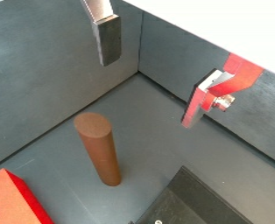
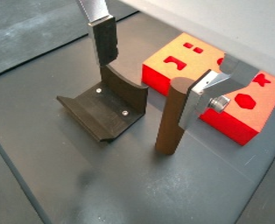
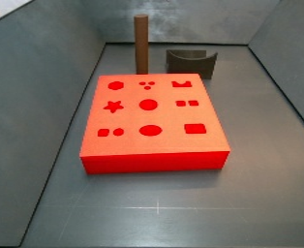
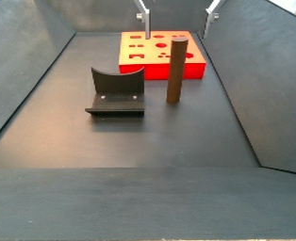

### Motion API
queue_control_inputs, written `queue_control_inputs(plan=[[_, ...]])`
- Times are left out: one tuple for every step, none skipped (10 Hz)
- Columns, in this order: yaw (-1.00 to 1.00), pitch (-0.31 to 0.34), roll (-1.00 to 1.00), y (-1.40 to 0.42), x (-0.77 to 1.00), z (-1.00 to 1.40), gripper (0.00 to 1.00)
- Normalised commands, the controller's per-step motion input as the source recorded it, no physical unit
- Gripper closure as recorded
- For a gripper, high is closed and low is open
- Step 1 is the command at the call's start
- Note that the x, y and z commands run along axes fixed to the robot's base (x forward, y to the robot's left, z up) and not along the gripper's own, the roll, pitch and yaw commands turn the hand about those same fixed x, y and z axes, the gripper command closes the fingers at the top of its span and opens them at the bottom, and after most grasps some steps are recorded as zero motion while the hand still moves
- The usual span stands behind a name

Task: Pick up the oval object. Move up. Move to above the board. Insert the oval object.
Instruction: Pick up the oval object.

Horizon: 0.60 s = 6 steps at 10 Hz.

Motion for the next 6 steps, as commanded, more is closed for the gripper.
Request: queue_control_inputs(plan=[[0.00,0.010,0.08,-0.17,0.00,0.00,0.00],[-0.54,-0.099,0.00,-0.57,0.16,-0.33,0.00],[-0.97,0.000,0.00,-0.19,0.00,-0.17,0.00],[-1.00,0.000,0.00,-0.12,0.00,-0.19,0.00],[-1.00,0.000,0.00,-0.08,0.00,-0.20,0.00],[-1.00,0.000,0.00,-0.06,0.00,-0.21,0.00]])
